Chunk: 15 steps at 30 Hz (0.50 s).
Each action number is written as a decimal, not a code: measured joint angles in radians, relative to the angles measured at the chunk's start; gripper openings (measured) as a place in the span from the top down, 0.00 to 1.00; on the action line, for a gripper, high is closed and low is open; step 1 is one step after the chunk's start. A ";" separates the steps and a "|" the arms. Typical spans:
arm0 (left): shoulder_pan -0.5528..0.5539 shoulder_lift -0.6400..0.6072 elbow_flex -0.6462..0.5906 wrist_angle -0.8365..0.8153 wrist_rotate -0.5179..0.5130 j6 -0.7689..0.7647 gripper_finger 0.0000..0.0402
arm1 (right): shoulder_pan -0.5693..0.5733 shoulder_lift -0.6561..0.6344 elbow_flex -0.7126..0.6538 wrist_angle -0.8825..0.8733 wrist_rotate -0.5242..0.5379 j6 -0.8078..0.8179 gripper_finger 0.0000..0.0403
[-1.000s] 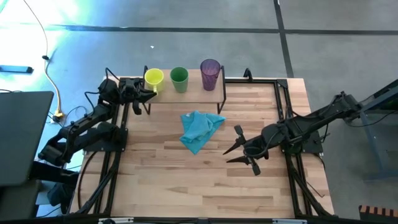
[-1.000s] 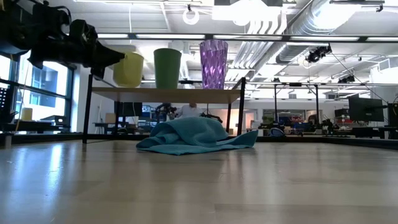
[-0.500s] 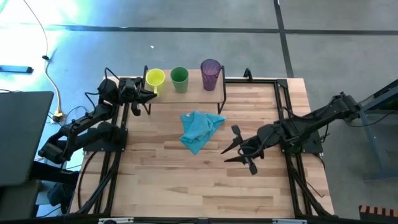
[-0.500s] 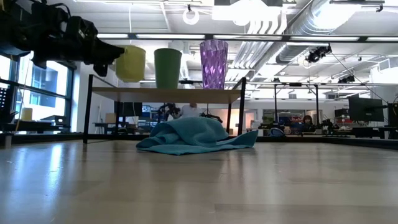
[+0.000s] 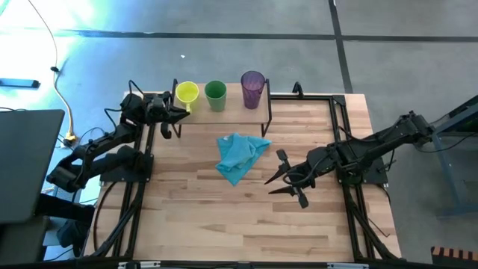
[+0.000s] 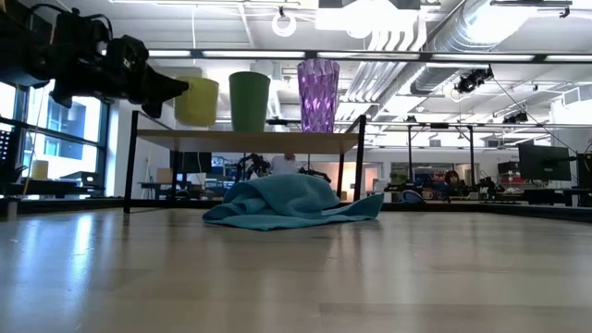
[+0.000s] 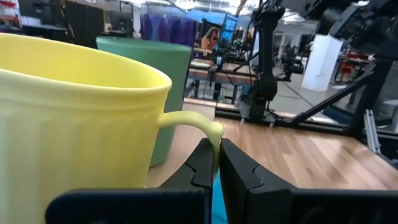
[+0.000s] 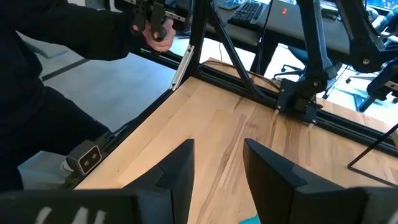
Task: Stack small to large cups/mugs on shelf
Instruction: Put the yellow mug on the shelf
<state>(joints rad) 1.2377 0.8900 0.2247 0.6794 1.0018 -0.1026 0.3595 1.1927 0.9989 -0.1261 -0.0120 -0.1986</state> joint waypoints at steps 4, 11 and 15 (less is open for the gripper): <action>0.000 0.063 0.026 0.000 0.021 0.008 1.00 | 0.000 0.000 0.000 -0.003 0.000 0.000 0.68; 0.000 0.154 0.085 0.001 0.053 0.009 1.00 | 0.000 0.000 0.000 -0.006 0.000 0.016 0.68; 0.000 0.167 0.087 -0.009 0.052 0.028 1.00 | 0.000 0.000 0.000 -0.013 0.000 0.016 0.68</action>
<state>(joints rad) 1.2377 1.0569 0.3117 0.6701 1.0542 -0.0750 0.3595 1.1927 0.9989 -0.1386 -0.0120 -0.1829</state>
